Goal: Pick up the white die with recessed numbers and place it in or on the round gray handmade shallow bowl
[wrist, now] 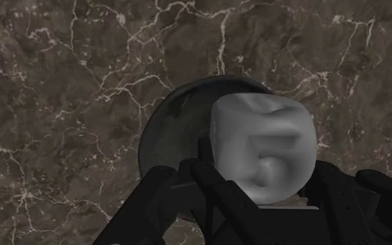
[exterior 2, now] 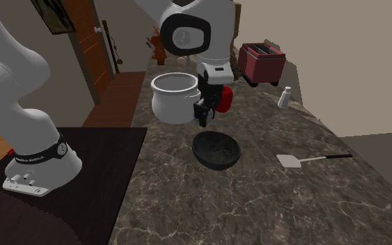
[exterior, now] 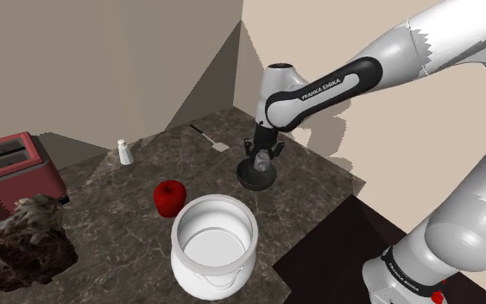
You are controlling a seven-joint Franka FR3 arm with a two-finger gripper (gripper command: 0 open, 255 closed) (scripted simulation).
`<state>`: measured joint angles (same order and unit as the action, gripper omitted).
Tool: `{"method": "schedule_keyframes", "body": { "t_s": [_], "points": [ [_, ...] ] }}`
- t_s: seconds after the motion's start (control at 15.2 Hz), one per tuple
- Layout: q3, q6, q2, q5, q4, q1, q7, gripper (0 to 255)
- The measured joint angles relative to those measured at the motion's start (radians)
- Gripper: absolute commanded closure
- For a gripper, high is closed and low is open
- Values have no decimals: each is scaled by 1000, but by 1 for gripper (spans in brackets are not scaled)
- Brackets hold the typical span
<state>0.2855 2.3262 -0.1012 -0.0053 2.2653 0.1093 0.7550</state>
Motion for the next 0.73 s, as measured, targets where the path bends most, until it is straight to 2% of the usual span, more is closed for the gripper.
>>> {"method": "schedule_keyframes", "body": {
  "t_s": [0.26,0.73],
  "points": [
    [-29,-12,-77,-26,-86,26,-40,255],
    [-40,67,-153,-53,-79,23,-29,255]
  ]
}}
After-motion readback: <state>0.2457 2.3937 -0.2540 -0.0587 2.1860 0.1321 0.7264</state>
